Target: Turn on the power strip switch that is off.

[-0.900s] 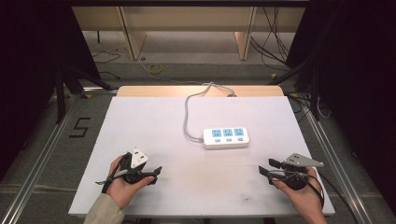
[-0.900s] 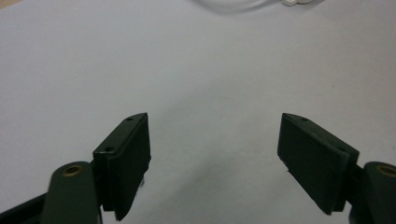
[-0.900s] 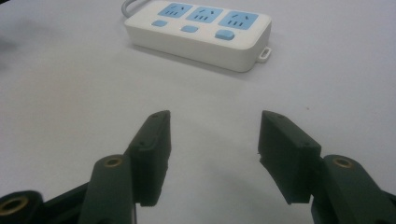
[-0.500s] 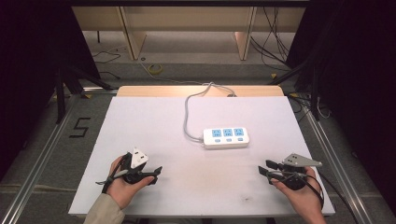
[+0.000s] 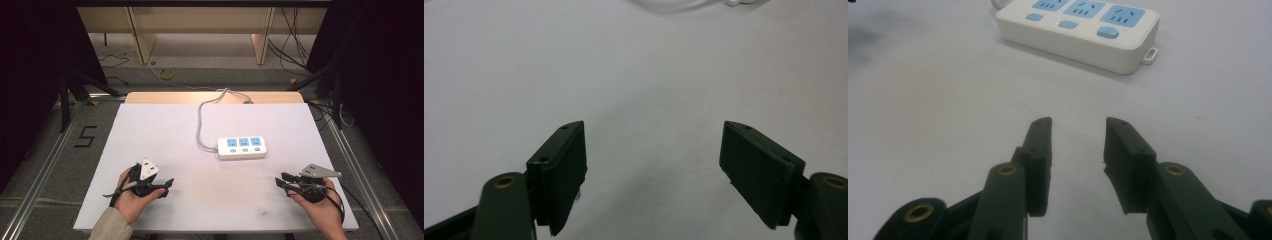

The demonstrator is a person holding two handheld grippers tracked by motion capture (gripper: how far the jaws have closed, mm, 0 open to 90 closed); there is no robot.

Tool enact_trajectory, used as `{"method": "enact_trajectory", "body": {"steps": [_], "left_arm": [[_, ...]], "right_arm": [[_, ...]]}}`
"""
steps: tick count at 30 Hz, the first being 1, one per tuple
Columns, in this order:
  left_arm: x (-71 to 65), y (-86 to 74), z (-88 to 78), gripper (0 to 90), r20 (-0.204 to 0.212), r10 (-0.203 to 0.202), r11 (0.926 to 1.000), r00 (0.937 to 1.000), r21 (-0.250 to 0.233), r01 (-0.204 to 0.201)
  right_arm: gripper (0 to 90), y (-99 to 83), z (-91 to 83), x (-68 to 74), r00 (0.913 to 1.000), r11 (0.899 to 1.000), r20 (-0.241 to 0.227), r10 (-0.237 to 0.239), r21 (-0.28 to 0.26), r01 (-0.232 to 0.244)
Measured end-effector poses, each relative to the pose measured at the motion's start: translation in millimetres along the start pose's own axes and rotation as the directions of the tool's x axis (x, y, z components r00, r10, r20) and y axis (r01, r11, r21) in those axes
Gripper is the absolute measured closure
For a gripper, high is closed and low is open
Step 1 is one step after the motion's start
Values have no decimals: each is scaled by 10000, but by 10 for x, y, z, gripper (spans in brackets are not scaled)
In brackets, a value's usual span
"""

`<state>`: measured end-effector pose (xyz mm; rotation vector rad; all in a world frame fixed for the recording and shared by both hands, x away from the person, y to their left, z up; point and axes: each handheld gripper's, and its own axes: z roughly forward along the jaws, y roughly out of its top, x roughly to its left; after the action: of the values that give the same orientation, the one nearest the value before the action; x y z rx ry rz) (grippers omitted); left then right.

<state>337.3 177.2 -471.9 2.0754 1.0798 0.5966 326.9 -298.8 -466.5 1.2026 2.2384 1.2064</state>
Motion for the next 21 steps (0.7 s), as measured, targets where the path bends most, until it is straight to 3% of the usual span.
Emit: {"method": "enact_trajectory", "body": {"steps": [11,17,21], "left_arm": [[4,-7,-5,268,-76,-43,10000,10000,52,43],[-15,10,-2,268,-106,10,10000,9999,25,-10],[-15,8,0,268,-107,-13,10000,9999,26,13]], "right_arm": [[721,-6,4,6,10000,9998,-53,-71,158,72],[882,6,-24,51,9990,9977,-7,-441,510,440],[900,31,-25,62,9978,9947,74,-664,793,656]]}}
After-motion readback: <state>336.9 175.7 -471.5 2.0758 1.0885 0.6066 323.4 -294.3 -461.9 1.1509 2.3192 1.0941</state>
